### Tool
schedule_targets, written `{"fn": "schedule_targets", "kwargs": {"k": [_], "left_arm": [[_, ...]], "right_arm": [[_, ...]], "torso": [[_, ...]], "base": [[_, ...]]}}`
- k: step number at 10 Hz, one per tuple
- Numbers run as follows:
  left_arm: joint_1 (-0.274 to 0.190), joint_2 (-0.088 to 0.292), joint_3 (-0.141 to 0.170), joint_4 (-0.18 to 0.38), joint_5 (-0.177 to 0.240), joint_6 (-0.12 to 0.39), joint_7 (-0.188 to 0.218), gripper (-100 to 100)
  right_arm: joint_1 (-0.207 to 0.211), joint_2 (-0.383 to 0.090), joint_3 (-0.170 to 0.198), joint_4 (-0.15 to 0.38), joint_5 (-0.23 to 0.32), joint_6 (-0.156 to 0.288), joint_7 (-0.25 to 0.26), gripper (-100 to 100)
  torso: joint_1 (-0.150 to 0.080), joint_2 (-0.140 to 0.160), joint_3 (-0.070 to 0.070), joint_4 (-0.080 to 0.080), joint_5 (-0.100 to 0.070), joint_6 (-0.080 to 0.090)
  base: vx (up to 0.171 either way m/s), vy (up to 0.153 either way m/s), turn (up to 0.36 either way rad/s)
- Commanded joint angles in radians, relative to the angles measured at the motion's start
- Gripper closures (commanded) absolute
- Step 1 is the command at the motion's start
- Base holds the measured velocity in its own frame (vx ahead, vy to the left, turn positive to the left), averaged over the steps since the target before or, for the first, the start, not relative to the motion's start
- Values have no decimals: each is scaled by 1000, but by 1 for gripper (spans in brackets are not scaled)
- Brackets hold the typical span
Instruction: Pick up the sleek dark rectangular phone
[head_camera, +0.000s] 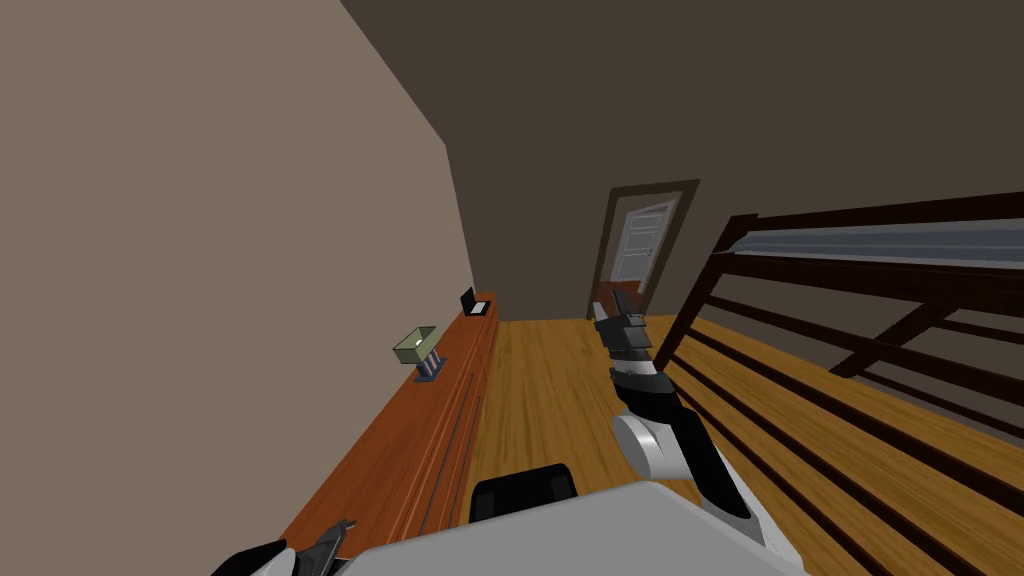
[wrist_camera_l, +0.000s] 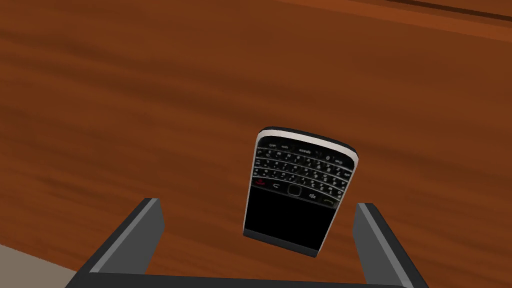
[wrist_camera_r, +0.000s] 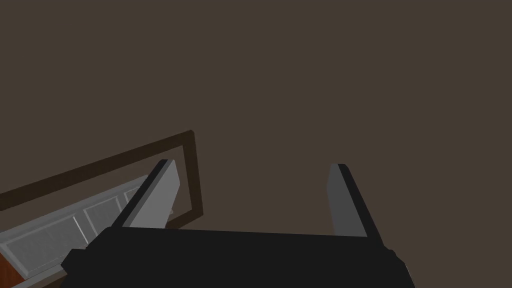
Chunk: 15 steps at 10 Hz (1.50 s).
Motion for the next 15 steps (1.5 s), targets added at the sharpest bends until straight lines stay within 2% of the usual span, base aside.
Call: {"fn": "schedule_targets", "kwargs": {"k": [1, 2, 3, 4, 5, 6, 7, 11, 13, 14, 15], "left_arm": [[-12, 1, 4, 44, 11, 28, -6, -100], [-30, 3, 10, 67, 26, 60, -14, -100], [-30, 3, 10, 86, 26, 60, -14, -100], [-46, 4, 16, 120, 40, 90, -21, -100], [-46, 4, 16, 126, 40, 90, -21, -100], [-62, 5, 22, 162, 52, 116, -27, -100], [-62, 5, 22, 162, 52, 116, -27, -100], [-111, 1, 38, 267, 87, 190, -45, -100], [-124, -2, 42, 293, 95, 207, -49, -100], [-119, -2, 40, 284, 92, 201, -46, -100], [-120, -2, 41, 286, 92, 202, -48, 0]], "right_arm": [[0, 0, 0, 0, 0, 0, 0, 0], [0, 0, 0, 0, 0, 0, 0, 0], [0, 0, 0, 0, 0, 0, 0, 0], [0, 0, 0, 0, 0, 0, 0, 0], [0, 0, 0, 0, 0, 0, 0, 0], [0, 0, 0, 0, 0, 0, 0, 0], [0, 0, 0, 0, 0, 0, 0, 0], [0, 0, 0, 0, 0, 0, 0, 0], [0, 0, 0, 0, 0, 0, 0, 0], [0, 0, 0, 0, 0, 0, 0, 0], [0, 0, 0, 0, 0, 0, 0, 0]], "torso": [[0, 0, 0, 0, 0, 0], [1, 0, 0, 0, 0, -2], [2, 0, 0, 0, 1, -1], [1, 0, 0, 0, 0, -2], [1, -1, 0, 0, 0, -1], [0, -1, -1, 0, 0, -1], [0, -1, -1, 0, 0, -1], [2, 0, 0, 0, 1, -1], [0, 0, 0, 0, 0, -2], [-1, -1, -1, 0, 0, -2], [-2, -2, -1, -1, 0, -2]], "base": [[-39, 81, -144], [-41, 82, -194], [-36, 62, -91], [-33, 58, -175], [-30, 43, -109], [-30, 42, -192], [-29, 46, -94], [-43, 67, -196], [-40, 43, -95], [-13, 16, -18], [0, 0, 0]]}}
